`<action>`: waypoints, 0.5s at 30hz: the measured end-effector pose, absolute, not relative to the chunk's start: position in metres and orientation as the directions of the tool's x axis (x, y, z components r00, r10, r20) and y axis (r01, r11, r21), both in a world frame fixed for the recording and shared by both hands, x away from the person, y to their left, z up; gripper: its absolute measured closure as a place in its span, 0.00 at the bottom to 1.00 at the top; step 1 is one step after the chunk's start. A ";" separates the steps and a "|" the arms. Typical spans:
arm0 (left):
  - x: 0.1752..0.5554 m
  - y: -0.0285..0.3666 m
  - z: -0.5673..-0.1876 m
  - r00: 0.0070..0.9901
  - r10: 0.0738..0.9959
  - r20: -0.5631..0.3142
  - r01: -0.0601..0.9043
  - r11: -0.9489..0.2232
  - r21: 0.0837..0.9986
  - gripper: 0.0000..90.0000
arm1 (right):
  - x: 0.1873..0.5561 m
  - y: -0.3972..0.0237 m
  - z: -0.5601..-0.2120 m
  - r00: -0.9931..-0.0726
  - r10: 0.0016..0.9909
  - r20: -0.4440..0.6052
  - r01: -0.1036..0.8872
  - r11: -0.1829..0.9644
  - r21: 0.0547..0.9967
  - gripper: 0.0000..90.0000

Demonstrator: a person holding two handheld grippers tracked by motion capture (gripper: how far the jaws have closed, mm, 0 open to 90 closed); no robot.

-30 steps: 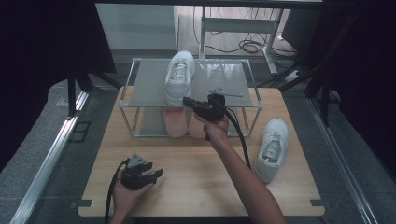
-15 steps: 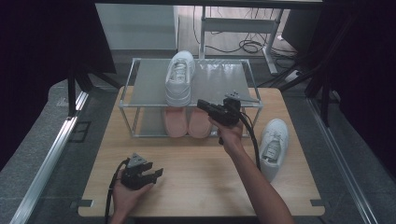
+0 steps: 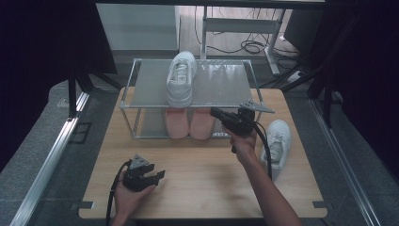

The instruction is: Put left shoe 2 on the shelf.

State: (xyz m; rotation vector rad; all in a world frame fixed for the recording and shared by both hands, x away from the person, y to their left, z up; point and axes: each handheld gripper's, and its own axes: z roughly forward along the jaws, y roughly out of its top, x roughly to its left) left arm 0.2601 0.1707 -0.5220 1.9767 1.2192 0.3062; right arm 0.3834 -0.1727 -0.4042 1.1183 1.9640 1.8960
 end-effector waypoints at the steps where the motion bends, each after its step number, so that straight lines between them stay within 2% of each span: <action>1: 0.260 0.171 -0.522 0.512 0.839 -0.186 0.652 -0.238 0.720 0.51 | 0.382 -0.174 -0.405 -0.696 0.623 0.357 0.377 -0.106 0.920 0.98; 15: 0.260 0.170 -0.522 0.513 0.838 -0.188 0.652 -0.238 0.720 0.51 | 0.363 -0.202 -0.423 -0.672 0.645 0.363 0.377 -0.125 0.918 0.94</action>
